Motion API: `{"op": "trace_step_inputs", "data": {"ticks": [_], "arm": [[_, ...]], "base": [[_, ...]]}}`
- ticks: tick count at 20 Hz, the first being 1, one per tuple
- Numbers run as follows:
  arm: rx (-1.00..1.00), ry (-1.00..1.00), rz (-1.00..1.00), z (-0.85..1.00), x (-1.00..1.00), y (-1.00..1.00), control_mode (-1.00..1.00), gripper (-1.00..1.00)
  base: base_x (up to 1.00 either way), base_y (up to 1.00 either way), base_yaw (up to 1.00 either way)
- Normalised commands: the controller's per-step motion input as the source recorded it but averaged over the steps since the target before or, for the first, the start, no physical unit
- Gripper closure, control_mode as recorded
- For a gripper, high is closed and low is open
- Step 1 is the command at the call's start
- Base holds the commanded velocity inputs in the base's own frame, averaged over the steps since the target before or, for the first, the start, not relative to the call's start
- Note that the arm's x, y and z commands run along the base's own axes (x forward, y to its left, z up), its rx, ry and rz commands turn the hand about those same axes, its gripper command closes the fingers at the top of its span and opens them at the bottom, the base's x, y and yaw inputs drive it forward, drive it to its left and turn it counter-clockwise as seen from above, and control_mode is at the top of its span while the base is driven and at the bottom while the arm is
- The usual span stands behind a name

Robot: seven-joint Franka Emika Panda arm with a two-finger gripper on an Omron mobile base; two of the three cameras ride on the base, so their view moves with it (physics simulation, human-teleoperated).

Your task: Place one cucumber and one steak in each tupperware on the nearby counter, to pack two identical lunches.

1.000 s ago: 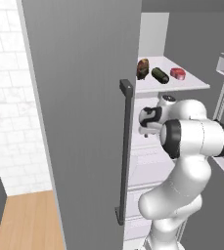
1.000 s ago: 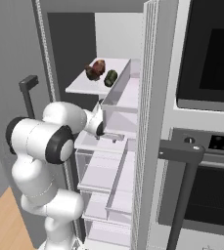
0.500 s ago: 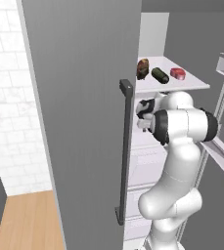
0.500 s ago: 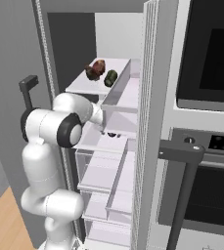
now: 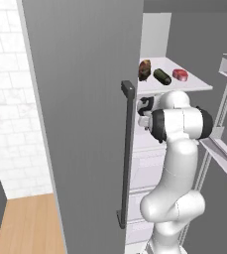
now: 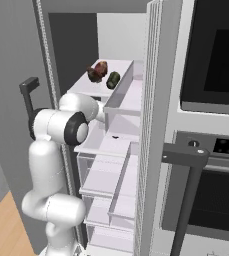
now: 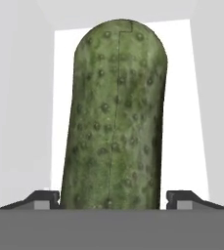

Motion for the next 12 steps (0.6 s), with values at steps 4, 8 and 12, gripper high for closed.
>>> {"op": "trace_step_inputs", "data": {"ticks": [4,8,12], "arm": [[0.03,0.00,0.00,-0.56,0.00,0.00,-1.00,1.00],[0.10,-0.05,0.00,-0.53,-0.23,0.00,-1.00,1.00],[0.03,-0.04,0.00,-0.15,-0.77,0.00,-1.00,1.00]], "base": [[0.00,0.00,0.00],[0.00,0.00,0.00],[0.00,0.00,0.00]]}}
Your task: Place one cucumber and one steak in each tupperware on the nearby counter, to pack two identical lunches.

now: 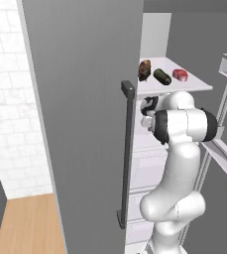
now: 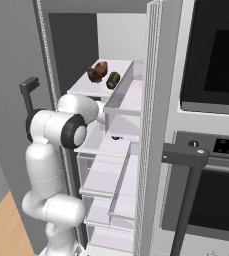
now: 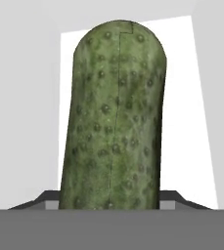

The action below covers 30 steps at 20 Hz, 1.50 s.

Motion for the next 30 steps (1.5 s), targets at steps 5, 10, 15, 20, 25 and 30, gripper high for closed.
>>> {"op": "trace_step_inputs", "data": {"ticks": [5,10,15,20,25,30], "arm": [[0.00,-0.01,0.00,-0.03,-0.92,0.03,-1.00,1.00],[0.00,0.00,0.00,-0.03,-0.98,0.14,-1.00,1.00],[0.00,0.00,0.00,0.42,-0.98,0.29,-1.00,1.00],[-0.01,0.00,0.00,0.83,-0.85,0.31,-1.00,1.00],[-0.02,0.00,0.00,0.97,-0.73,0.31,-1.00,1.00],[-0.03,0.00,0.00,0.84,-0.80,0.29,-1.00,1.00]], "base": [[0.00,0.00,0.00],[0.00,0.00,0.00],[0.00,0.00,0.00],[0.00,0.00,0.00],[0.00,0.00,0.00],[0.00,0.00,0.00]]}}
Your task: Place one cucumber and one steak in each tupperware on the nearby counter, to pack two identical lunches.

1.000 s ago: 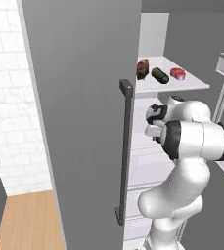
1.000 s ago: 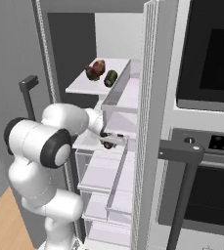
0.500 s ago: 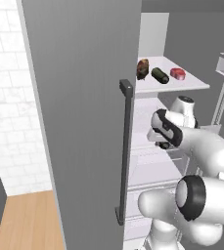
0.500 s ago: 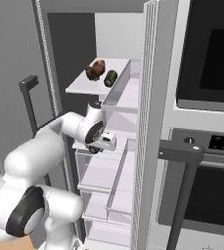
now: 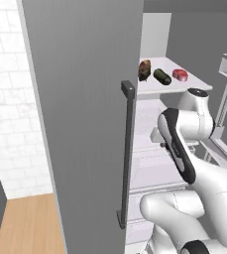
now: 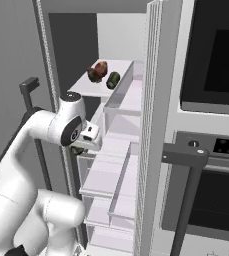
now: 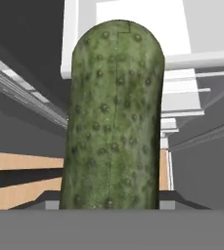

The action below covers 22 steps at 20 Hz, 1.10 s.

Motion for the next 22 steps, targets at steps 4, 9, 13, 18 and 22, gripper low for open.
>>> {"op": "trace_step_inputs", "data": {"ticks": [4,9,13,18,22], "arm": [[-0.03,0.00,-0.01,0.60,-0.77,0.33,-1.00,1.00],[-0.02,0.00,0.00,0.11,-0.35,0.16,-1.00,1.00],[0.00,-0.01,0.02,0.00,-0.22,0.05,-1.00,1.00],[-0.01,-0.01,0.00,0.00,-0.13,0.04,1.00,1.00],[0.00,0.00,0.00,0.00,0.00,0.00,1.00,1.00]], "base": [[0.00,0.00,0.00],[0.00,0.00,0.00],[0.00,0.00,0.00],[-0.54,0.22,0.00],[-1.00,0.35,-0.16]]}}
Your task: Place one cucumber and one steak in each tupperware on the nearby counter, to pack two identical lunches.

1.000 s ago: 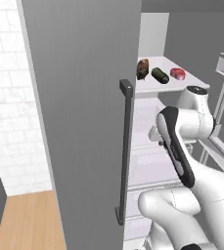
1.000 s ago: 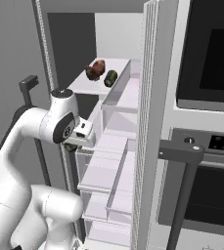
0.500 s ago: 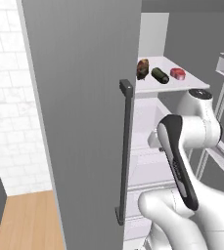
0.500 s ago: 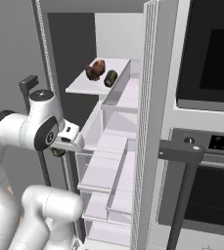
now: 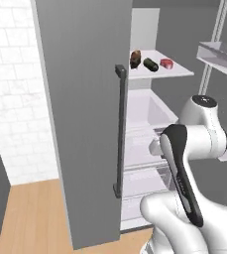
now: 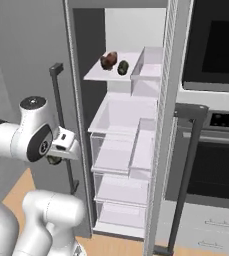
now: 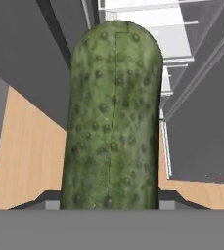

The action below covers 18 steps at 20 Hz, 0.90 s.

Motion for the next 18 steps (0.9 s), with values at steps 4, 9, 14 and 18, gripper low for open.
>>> {"op": "trace_step_inputs", "data": {"ticks": [4,9,14,18], "arm": [[0.00,0.00,0.00,0.00,0.00,0.00,1.00,1.00],[0.00,0.00,0.00,0.00,0.00,0.00,1.00,1.00],[0.00,0.00,0.00,0.00,0.00,0.00,1.00,1.00],[0.00,0.00,0.00,0.00,0.00,0.00,1.00,1.00]], "base": [[-1.00,0.29,-0.40],[-0.80,0.18,-0.74],[-0.20,0.05,-0.90],[0.14,-0.16,-0.83]]}}
